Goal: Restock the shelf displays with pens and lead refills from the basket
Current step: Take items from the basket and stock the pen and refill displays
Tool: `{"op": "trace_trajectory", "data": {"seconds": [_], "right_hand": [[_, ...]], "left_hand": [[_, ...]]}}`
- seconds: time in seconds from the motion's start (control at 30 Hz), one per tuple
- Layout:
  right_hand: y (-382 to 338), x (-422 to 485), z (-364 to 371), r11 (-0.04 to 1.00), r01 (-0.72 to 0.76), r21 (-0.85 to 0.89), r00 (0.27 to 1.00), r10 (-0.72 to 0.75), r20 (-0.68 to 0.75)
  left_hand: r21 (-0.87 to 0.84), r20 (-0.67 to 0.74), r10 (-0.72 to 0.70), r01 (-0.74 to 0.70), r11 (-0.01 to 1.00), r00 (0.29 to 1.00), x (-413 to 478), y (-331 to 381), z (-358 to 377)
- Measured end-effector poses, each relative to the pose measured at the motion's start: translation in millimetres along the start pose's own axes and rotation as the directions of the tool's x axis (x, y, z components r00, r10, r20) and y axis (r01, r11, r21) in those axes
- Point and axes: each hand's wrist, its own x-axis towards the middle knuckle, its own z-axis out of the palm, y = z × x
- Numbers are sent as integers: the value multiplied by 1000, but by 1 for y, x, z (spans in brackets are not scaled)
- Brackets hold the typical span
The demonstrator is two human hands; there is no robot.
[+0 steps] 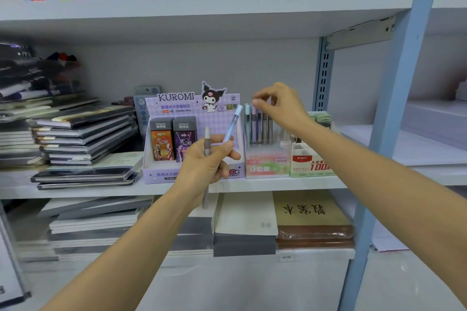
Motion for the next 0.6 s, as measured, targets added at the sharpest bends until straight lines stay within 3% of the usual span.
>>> {"op": "trace_trajectory", "data": {"seconds": [0.03,0.1,0.17,0.23,0.33,0.4,0.5,0.6], "right_hand": [[-4,-4,-3,982,-24,187,999,16,41],[-12,-14,-9,852,-145,503,972,29,232],[-17,-23,-9,774,-231,589,926,-10,377],[-18,-27,-9,717,-268,644,914,-21,404],[-15,-22,-19,640,-267,720,947,36,319],[-8,-14,-32,645,-217,733,975,104,197],[6,-4,-48,774,-148,616,986,165,30],[12,-3,-44,880,-132,457,988,156,-15]], "left_hand": [[-2,2,2,-2,1000,1000,0,1,1],[-5,11,9,-8,1000,1000,1,1,4],[-2,25,7,-7,1000,1000,1,1,9],[-2,42,-9,9,1000,999,1,1,14],[-38,75,-91,94,995,993,2,2,16],[-65,65,-172,176,982,983,4,2,15],[-139,31,-200,203,969,979,7,0,13],[-91,23,-128,129,987,992,9,-1,13]]}}
